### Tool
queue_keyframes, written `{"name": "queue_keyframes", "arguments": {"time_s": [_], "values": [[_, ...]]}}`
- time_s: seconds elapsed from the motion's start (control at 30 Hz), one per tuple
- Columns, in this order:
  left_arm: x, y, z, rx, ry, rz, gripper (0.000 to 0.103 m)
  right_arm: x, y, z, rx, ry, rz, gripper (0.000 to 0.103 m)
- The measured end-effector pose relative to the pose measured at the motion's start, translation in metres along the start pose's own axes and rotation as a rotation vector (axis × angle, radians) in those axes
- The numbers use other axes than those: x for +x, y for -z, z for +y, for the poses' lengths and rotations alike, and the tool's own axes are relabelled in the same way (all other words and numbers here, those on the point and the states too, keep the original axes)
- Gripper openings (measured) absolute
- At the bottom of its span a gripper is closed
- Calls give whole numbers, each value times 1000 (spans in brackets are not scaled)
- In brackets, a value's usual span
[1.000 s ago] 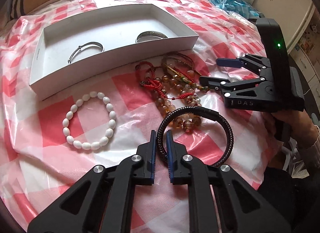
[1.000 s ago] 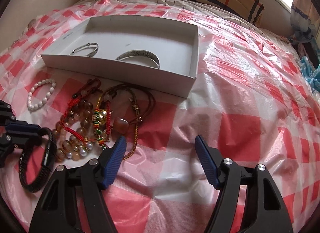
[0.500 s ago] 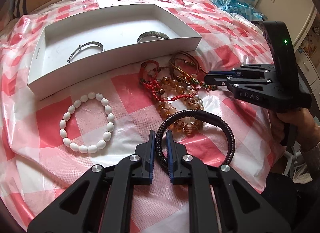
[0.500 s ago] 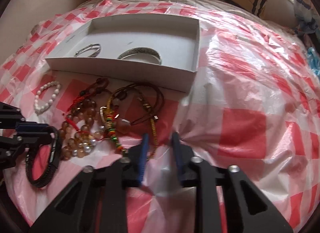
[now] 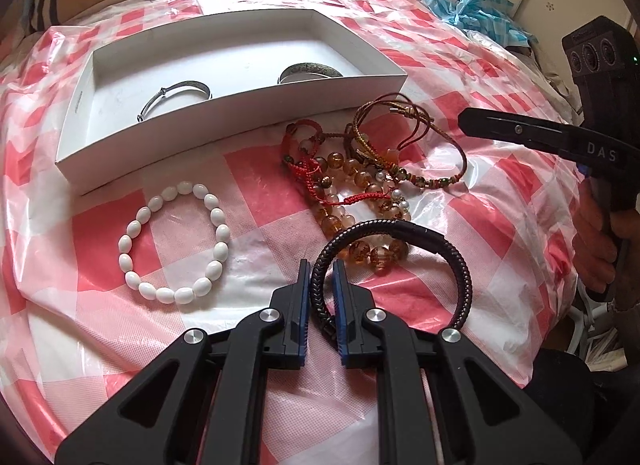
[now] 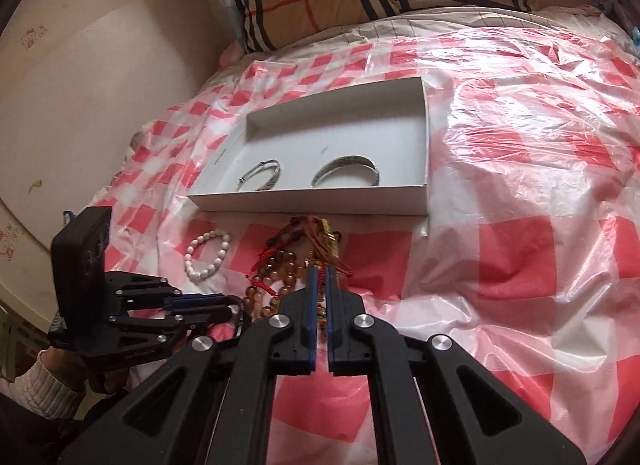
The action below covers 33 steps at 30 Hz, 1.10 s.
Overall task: Organize jewelry
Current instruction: 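Grasp the black braided bracelet with the left gripper while the right grasps the gold-cord beaded bracelet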
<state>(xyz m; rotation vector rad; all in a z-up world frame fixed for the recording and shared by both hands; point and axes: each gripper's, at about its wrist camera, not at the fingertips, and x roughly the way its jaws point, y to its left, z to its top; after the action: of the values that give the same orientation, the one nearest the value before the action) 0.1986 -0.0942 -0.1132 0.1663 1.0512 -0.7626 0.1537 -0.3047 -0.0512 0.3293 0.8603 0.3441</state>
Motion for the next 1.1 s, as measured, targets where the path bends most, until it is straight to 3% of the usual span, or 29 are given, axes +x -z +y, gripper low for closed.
{"name": "queue_keyframes", "arguments": {"time_s": [0.13,0.27,0.3,0.33,0.37,0.4,0.47,0.5,0.53,0.67,0.73,0.87,1.0,1.1], "values": [[0,0,0,1,-1,0,10,-9,-3,4,24,-77,-38,3],[0,0,0,2,-2,0,10,-6,-6,11,-37,20,0,3],[0,0,0,2,-2,0,10,2,-5,12,-61,45,31,10],[0,0,0,2,-2,-1,10,10,-3,13,-89,75,60,36],[0,0,0,2,-2,-1,10,18,-1,15,-128,112,73,48],[0,1,0,3,-3,-1,10,27,2,18,-175,143,89,51],[1,0,1,3,-5,0,10,49,8,20,-247,205,148,48],[1,0,2,2,-4,0,10,58,11,20,-282,234,175,38],[1,0,2,1,-3,1,10,66,14,19,-310,250,199,35],[2,0,2,0,-2,1,10,69,17,16,-345,221,231,23],[2,0,3,0,-3,0,10,64,15,14,-323,172,246,11],[2,-1,1,5,-9,1,10,53,13,10,-267,107,234,9],[3,-1,-1,7,-14,7,10,61,14,10,-281,154,240,9],[2,-2,-3,15,-21,11,10,59,12,3,-212,92,215,8]]}}
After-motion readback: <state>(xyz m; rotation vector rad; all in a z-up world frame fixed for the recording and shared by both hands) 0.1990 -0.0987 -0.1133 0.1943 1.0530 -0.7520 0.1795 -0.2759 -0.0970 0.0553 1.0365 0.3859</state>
